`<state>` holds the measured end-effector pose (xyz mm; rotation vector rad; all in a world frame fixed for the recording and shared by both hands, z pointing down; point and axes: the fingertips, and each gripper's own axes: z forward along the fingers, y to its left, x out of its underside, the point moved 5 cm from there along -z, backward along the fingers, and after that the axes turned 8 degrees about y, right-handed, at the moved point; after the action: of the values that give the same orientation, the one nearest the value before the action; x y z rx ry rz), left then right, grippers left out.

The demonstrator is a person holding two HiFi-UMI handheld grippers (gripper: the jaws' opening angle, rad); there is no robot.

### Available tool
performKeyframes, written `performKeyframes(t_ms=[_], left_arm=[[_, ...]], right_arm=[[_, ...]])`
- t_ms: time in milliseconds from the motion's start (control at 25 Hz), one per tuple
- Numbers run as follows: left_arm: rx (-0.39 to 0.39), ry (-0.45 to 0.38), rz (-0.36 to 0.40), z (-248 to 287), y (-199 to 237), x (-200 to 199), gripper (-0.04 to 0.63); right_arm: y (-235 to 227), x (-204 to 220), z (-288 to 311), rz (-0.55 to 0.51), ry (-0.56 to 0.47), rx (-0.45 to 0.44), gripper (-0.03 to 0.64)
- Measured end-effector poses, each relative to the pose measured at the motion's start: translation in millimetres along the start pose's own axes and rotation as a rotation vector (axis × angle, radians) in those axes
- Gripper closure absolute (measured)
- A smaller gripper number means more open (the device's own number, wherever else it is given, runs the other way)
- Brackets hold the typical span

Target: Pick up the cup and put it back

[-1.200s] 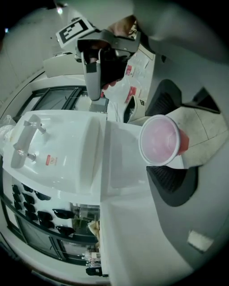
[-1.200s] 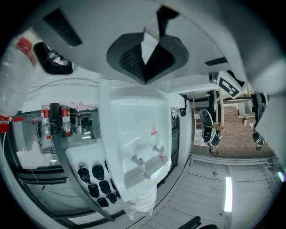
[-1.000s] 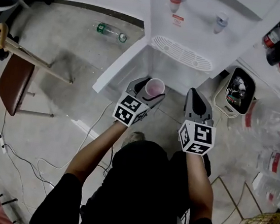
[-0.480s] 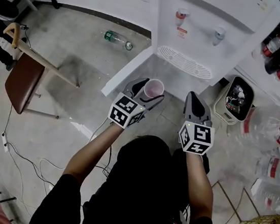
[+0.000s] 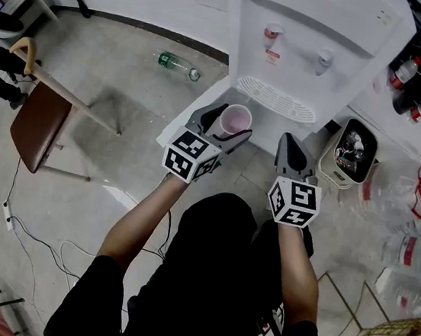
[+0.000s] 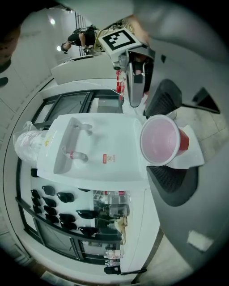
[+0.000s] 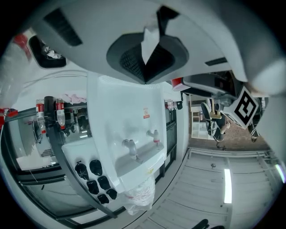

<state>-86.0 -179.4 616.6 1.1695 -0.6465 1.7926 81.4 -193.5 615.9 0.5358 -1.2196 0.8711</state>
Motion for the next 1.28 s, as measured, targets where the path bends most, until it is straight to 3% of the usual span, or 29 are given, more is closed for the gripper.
performKeyframes(t_ms=[360,760,1280], left_arm=[[-0.027,-0.065,-0.046,8,18,-33,0.245],[-0.015,-0.093,-0.043,26,30,-67,0.245],[-0.014,-0.053,-0.036,71,48,-82,0.244]], right_arm=[[-4,-18,5,-0.001,-0.019,0.018,0.623],[-11,-34,16,-0.007,-0.032,0.044,0.623],[-23,-35,31,0.001,-0.018,0.062,0.623]])
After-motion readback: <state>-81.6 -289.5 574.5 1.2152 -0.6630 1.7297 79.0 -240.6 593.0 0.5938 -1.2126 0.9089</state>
